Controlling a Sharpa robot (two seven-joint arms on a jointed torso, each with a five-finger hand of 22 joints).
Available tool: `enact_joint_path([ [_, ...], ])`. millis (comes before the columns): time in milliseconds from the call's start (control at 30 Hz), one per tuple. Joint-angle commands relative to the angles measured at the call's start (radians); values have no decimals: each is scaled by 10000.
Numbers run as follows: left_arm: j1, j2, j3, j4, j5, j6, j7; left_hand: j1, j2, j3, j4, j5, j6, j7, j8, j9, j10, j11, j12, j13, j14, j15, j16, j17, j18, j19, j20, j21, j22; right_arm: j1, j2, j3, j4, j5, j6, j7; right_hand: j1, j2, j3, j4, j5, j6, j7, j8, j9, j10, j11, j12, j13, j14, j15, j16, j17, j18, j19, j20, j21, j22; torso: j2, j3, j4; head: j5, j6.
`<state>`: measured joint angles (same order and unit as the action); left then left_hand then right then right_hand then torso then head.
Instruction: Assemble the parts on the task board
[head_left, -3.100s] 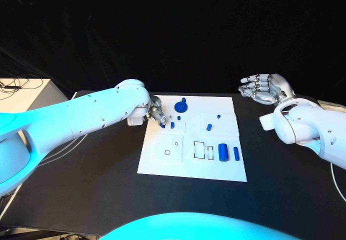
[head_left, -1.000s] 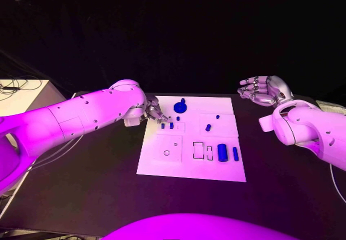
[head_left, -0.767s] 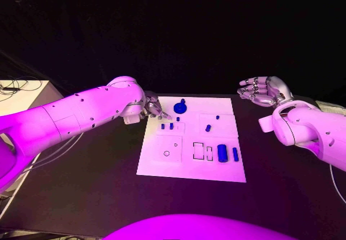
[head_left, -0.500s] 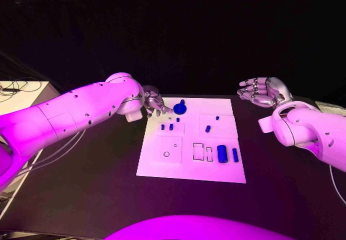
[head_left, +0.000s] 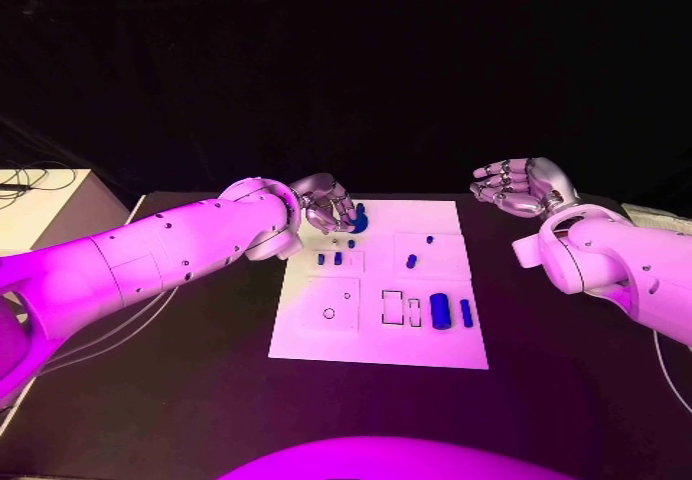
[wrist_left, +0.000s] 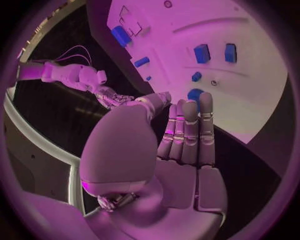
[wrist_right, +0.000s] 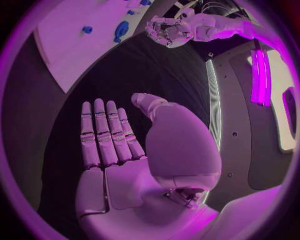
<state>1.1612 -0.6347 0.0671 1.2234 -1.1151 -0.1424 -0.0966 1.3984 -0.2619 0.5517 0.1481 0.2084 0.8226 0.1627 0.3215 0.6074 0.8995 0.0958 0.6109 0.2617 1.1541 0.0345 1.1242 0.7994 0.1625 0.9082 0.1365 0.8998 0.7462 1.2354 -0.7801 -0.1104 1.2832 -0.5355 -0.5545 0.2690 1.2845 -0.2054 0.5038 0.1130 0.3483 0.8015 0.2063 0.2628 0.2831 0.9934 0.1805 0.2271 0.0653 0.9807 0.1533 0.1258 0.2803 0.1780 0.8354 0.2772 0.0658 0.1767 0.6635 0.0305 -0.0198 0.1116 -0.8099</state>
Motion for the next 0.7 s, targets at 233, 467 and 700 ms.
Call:
enact_joint_path([
  [233,-223,275,-93,-210,-2825,-816,1080,197,-37,-30,-232,-19,139,-417,-428,-760,-198,-75,-828,-744,398,-227,845,295,213,215,-162,285,225,-1,50,5,31,-84,107,184,82,4,124,-64,57,76,366,9,-55,56,31,-20,-26,85,14,-60,-47,68,6,-14,11,-67,-3,2,-3,-24,95],
  [467,-269,462,-150,-362,-3695,-444,744,63,-143,-101,-263,-39,194,-428,-538,-948,-241,-76,-1038,-942,637,-268,1133,475,207,269,-218,407,328,-1,63,5,49,-117,122,184,117,5,190,-102,91,93,362,-9,-73,69,28,-48,-26,93,12,-72,-66,67,16,-15,11,-99,-15,17,0,-39,105],
  [700,-279,641,-169,-616,-4049,-143,437,-91,-197,-276,-218,-62,283,-417,-558,-1040,-205,-71,-1087,-1025,840,-227,1358,622,148,526,-212,672,619,-1,67,6,61,-124,93,189,112,3,196,-101,101,93,368,-14,-76,69,31,-53,-27,93,13,-74,-69,67,17,-15,11,-104,-12,19,5,-55,104],
])
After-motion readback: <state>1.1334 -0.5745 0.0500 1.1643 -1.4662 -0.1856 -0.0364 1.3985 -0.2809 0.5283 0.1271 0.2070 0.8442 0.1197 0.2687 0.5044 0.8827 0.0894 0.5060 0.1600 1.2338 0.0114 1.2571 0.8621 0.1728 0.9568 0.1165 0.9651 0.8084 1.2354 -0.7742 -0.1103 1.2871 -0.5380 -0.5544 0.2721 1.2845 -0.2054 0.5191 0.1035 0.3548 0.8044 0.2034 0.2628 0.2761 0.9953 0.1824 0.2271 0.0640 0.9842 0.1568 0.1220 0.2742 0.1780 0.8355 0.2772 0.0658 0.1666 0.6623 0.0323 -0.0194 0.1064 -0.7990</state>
